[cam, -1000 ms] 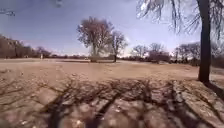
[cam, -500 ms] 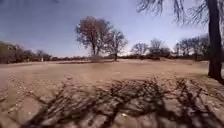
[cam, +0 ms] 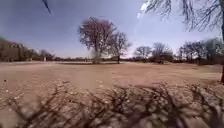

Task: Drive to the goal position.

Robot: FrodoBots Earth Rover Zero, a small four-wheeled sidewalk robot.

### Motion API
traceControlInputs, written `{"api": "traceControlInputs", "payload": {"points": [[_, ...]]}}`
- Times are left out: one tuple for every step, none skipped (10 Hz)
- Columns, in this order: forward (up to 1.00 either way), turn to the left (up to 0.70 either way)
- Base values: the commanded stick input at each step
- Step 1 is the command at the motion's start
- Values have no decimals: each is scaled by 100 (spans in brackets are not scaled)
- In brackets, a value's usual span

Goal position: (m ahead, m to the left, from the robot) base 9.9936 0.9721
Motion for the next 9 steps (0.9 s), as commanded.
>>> {"api": "traceControlInputs", "payload": {"points": [[100, 0], [100, 0], [100, 0], [100, 0], [100, 0], [100, 0], [100, 0], [100, 0], [100, 0]]}}
